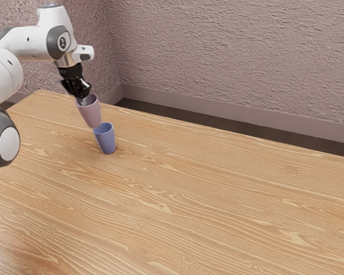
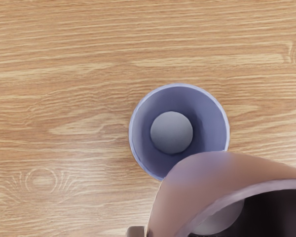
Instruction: Place the right cup onto the left cup
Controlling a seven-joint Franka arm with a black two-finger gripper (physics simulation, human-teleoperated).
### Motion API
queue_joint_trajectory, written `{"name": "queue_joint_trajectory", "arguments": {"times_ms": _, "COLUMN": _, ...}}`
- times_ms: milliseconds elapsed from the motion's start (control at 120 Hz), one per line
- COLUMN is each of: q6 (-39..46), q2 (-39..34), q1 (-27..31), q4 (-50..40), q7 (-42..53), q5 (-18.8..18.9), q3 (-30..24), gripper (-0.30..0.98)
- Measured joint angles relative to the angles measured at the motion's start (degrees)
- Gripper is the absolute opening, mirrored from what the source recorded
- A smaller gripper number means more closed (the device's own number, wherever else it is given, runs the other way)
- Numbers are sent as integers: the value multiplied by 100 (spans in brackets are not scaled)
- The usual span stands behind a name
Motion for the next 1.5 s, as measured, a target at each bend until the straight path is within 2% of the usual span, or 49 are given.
{"name": "queue_joint_trajectory", "arguments": {"times_ms": 592, "q6": 699, "q2": 451, "q1": 58, "q4": 224, "q7": 407, "q5": -108, "q3": -1, "gripper": -10}}
{"name": "queue_joint_trajectory", "arguments": {"times_ms": 1225, "q6": 729, "q2": 535, "q1": 140, "q4": 140, "q7": 558, "q5": -527, "q3": 42, "gripper": -10}}
{"name": "queue_joint_trajectory", "arguments": {"times_ms": 1500, "q6": 753, "q2": 592, "q1": 142, "q4": 119, "q7": 587, "q5": -589, "q3": 38, "gripper": -9}}
